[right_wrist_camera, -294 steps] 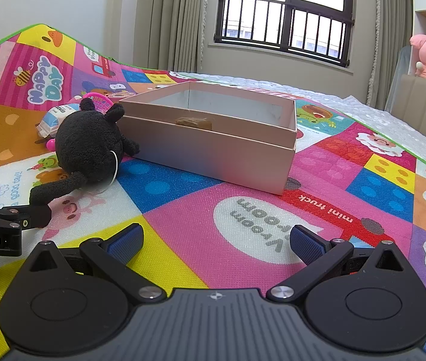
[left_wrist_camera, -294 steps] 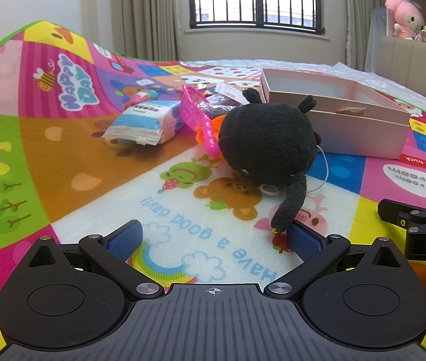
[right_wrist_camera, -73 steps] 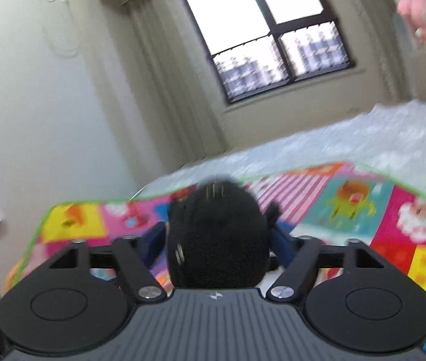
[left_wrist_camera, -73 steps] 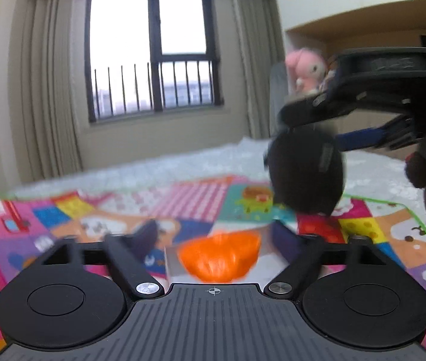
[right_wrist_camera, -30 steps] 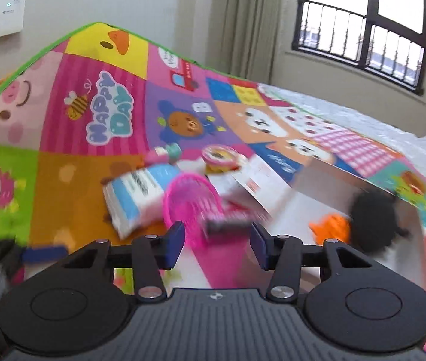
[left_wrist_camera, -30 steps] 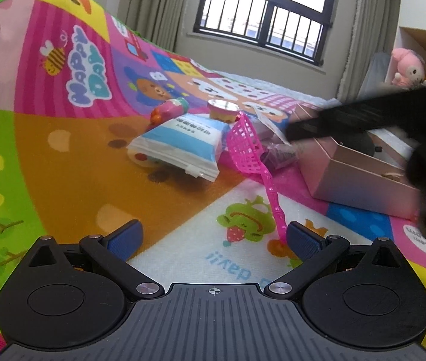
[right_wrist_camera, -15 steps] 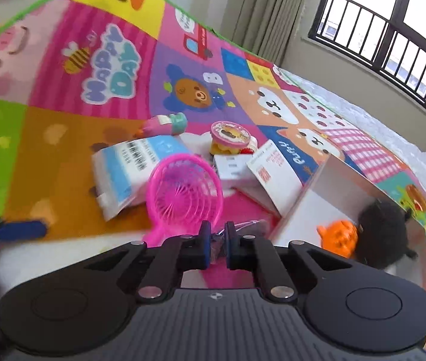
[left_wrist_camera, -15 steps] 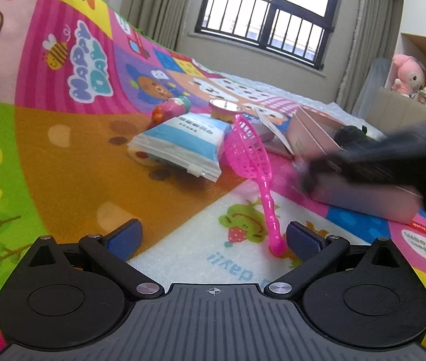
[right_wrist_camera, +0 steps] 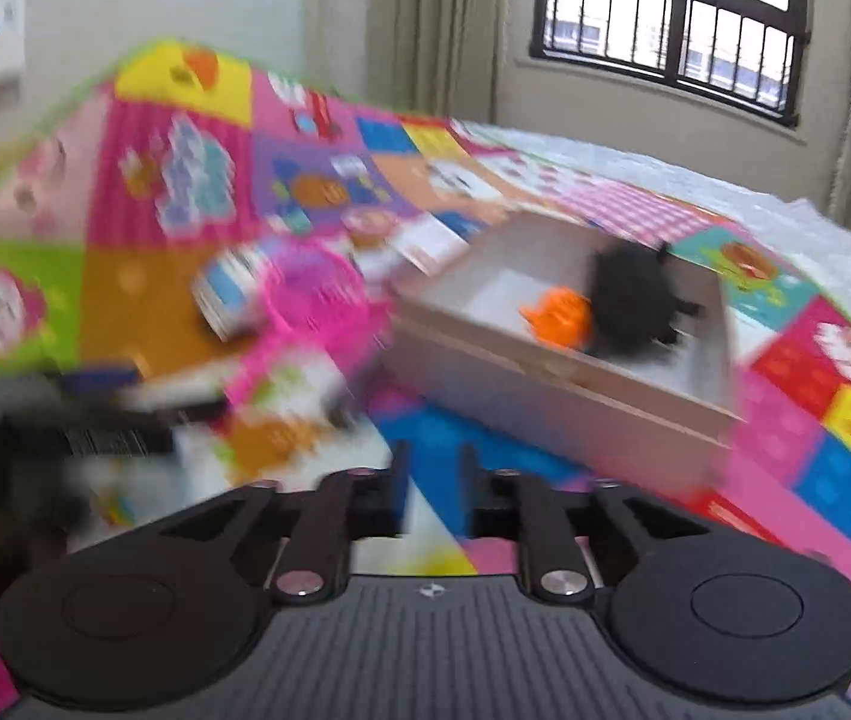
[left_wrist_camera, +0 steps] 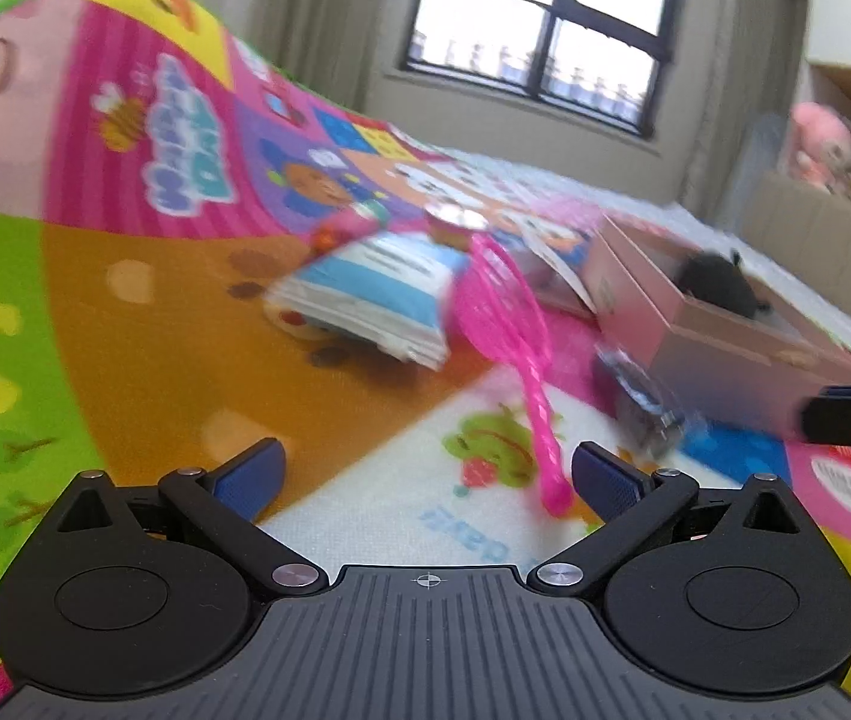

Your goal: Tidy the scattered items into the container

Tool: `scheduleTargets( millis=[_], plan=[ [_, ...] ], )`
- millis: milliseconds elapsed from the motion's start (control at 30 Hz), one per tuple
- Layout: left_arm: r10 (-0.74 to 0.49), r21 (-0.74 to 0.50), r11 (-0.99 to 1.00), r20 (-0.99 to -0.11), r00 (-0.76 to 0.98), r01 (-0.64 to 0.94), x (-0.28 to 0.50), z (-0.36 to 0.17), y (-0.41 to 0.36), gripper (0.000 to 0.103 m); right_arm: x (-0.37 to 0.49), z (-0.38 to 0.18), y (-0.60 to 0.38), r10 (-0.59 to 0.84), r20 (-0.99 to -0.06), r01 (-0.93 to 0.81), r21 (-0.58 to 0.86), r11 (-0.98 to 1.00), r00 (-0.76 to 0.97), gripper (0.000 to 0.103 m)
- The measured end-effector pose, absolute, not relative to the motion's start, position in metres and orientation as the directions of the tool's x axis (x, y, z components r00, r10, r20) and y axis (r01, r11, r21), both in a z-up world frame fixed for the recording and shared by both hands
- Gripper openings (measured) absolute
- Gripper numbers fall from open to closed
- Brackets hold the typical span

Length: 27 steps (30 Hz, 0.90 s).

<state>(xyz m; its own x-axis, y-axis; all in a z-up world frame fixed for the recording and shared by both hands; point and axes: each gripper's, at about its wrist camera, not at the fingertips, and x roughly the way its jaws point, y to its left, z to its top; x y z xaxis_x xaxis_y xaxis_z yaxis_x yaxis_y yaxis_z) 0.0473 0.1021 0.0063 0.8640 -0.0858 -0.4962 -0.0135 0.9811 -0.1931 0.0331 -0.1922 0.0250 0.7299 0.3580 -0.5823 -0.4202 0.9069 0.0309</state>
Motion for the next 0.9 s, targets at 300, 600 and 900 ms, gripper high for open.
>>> scheduleTargets(
  millis=[300,600,900],
  plan=[
    [-0.041,-0.118,0.993,-0.498,0.866,-0.021,0.044,0.040,0.112,0.103,0.095,-0.015,-0.141,0.380,-0.650,-0.404,0.122,0.907,0.658,0.025],
    [-0.129,0.046,0.985,-0.451,0.883,0.167,0.076,0.058,0.055,0.103,0.017,0.000,-0.225,0.290,-0.616,-0.332,0.049,0.942,0.732,0.023],
    [-0.044,0.205,0.964,-0.496,0.867,0.167,0.128,0.034,0.018,0.102,-0.010,-0.026,-0.281,0.114,-0.533,-0.103,0.050,0.993,0.838,0.089]
  ],
)
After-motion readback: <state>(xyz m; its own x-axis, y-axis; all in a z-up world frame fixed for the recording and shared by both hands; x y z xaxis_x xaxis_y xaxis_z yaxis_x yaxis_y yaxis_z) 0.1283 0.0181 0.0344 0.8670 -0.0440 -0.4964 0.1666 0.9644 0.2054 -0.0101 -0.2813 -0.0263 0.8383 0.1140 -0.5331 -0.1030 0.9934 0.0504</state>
